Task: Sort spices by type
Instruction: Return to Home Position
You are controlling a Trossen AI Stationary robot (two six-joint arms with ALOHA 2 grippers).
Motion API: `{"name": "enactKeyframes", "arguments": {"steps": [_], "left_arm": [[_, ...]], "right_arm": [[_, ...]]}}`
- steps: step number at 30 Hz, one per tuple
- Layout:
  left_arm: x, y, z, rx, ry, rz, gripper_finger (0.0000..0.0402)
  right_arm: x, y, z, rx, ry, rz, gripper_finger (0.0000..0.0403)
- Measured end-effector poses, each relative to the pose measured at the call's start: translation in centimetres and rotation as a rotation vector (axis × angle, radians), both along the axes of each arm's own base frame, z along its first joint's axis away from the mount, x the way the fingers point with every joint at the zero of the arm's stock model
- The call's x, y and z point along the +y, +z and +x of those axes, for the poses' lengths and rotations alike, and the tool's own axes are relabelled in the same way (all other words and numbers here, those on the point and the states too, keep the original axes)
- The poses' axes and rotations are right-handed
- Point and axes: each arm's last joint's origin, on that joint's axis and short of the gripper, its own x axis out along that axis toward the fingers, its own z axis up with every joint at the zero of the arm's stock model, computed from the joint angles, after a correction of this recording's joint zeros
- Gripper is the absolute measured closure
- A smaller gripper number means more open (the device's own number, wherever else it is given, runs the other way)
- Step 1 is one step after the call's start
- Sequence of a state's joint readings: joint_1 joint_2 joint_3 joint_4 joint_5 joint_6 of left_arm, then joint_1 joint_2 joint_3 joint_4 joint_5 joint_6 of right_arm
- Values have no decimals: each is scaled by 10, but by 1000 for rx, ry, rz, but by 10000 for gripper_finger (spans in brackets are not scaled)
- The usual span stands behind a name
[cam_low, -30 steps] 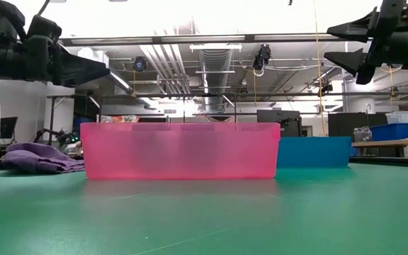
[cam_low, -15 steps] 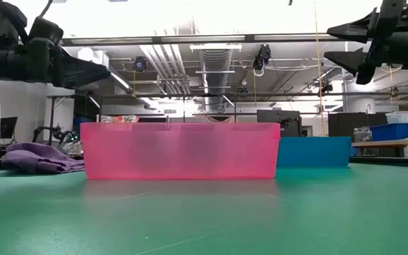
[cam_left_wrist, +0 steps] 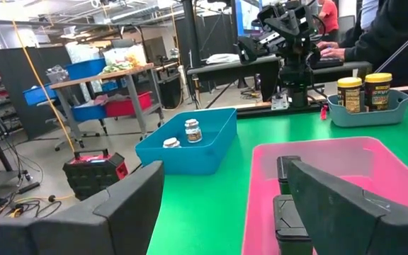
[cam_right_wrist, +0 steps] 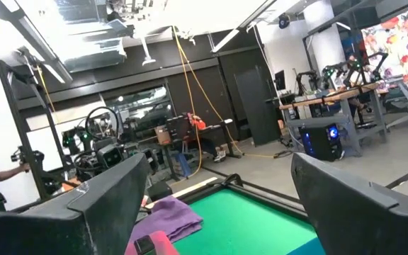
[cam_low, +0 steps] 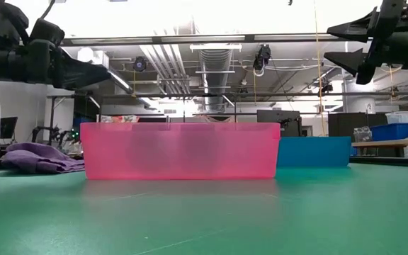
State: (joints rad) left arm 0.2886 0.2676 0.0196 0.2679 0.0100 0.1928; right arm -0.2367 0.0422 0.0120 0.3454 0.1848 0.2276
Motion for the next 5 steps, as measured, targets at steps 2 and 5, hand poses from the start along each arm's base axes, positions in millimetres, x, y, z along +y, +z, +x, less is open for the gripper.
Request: {"name": "enactKeyframes", "arguments": {"steps": [2, 5], "left_arm": [[0, 0, 0, 1, 0, 0, 119], [0, 0, 0, 0, 0, 0, 119]], "right_arm": [[0, 0, 0, 0, 0, 0, 62], [0, 0, 0, 0, 0, 0, 65]]}}
